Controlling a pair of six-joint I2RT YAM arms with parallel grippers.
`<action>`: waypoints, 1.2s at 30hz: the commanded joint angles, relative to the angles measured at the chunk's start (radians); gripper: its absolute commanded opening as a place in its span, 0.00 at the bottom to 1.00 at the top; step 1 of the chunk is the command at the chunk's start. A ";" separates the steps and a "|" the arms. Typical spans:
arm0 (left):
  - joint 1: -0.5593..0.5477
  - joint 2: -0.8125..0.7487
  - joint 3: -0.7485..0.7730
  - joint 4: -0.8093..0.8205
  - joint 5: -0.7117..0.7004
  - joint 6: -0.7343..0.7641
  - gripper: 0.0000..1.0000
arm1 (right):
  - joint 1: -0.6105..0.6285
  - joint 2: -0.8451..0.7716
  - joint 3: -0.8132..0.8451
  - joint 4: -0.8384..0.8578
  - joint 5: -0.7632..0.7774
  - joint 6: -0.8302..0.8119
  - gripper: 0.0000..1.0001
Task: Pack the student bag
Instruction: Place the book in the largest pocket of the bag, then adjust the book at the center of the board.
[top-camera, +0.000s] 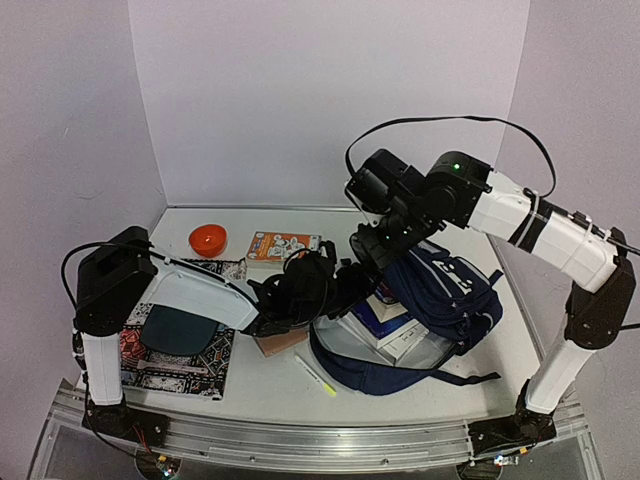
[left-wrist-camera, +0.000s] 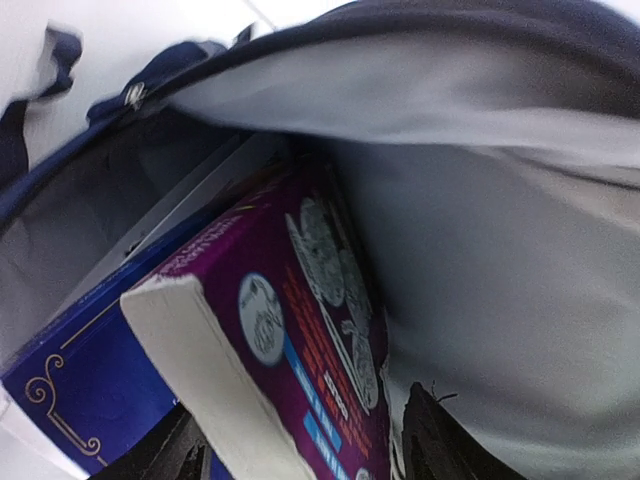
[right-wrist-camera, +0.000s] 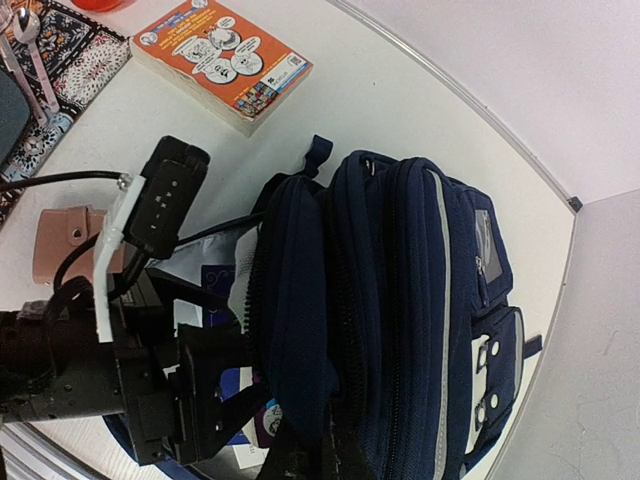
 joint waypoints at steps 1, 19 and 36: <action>-0.021 -0.105 0.012 -0.064 -0.064 0.147 0.68 | -0.012 -0.085 -0.010 0.080 0.076 -0.008 0.00; 0.092 -0.415 -0.174 -0.366 -0.169 0.283 0.85 | -0.111 -0.280 -0.370 0.076 0.089 0.079 0.00; 0.465 -0.235 0.079 -0.694 -0.018 0.636 0.95 | -0.176 -0.369 -0.598 0.074 -0.052 0.146 0.21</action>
